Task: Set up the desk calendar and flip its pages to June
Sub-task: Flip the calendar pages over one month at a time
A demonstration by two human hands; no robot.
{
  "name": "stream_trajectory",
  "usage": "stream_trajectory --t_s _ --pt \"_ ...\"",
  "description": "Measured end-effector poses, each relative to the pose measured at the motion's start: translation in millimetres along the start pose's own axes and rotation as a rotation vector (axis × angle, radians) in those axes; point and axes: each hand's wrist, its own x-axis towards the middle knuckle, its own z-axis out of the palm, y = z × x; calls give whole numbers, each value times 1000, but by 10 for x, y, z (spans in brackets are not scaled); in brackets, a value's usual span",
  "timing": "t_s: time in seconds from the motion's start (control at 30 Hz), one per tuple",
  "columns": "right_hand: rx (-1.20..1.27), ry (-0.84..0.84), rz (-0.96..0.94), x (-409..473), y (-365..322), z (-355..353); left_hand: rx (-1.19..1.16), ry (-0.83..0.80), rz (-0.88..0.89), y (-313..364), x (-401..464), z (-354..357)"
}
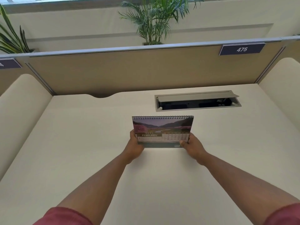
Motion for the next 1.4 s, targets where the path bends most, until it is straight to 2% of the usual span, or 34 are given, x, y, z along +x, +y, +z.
stream_trajectory --t_s 0.1,0.27,0.43,0.53,0.7,0.87,1.03,1.13,1.27,1.4 --pt "-30 23 7 6 35 39 4 -15 -14 -1 -16 16" --pt "-37 184 3 -47 107 158 27 -24 18 0 -94 61" --pt "-92 129 33 -29 84 111 -8 11 30 -50 -141 84" --pt "-62 125 29 -79 41 101 -22 95 14 -95 -195 116" --pt "-28 257 -37 -238 23 190 54 313 128 -44 -333 297" --pt "-10 290 -53 -350 13 231 95 327 46 14 -408 395" --pt "14 282 -74 -468 -10 173 70 325 50 74 -537 418" --pt "30 284 -66 -526 -29 135 24 384 87 116 -597 423" --pt "19 379 -44 -575 -74 87 -80 542 156 144 -643 404" --pt "-68 460 -88 -597 -115 48 -124 595 175 142 -633 298"
